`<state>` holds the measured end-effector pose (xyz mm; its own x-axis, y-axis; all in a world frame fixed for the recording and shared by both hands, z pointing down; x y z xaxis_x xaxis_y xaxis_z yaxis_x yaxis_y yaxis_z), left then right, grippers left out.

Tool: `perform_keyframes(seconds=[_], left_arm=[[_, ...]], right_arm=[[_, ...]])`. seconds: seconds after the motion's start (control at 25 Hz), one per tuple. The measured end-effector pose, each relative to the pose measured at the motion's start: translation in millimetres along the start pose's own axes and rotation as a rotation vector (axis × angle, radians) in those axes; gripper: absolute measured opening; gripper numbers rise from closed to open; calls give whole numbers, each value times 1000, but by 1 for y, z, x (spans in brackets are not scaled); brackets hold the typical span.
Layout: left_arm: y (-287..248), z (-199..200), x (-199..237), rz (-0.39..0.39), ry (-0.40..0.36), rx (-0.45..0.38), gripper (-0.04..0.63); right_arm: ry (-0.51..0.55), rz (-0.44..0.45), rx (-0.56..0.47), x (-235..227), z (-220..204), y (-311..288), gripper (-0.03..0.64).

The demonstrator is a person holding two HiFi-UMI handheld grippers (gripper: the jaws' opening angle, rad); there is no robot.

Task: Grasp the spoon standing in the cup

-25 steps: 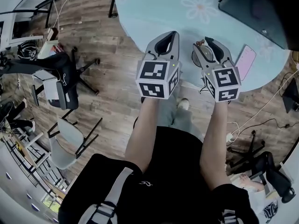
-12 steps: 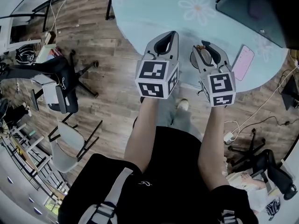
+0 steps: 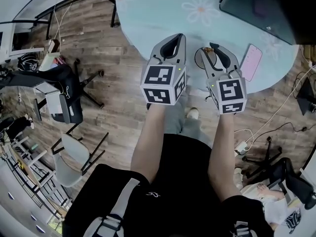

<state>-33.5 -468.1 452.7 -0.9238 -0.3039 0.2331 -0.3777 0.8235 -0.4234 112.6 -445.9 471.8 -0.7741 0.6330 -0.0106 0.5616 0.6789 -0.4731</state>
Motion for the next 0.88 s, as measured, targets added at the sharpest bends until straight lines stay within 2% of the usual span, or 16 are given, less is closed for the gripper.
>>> perform_keyframes(seconds=[0.44,0.88], left_arm=[[29,21,-33,-9,-19,-95,2],[68,53,-56,26,-43,-222,2]], right_arm=[[65,-19,-128,9,35,47,130],[110,-62,-265,8,68,97,130]])
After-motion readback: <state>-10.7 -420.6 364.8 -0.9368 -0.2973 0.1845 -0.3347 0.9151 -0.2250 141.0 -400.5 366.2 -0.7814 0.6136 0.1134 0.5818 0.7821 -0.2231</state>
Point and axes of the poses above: the fingertips, and each gripper's own axes: y backward along the fingers, x to its left, z out of its top, the point moved 8 cm from there along y, backward along the fingers, and after that the axes turned 5 degrees about z, right-handed, at the moved point
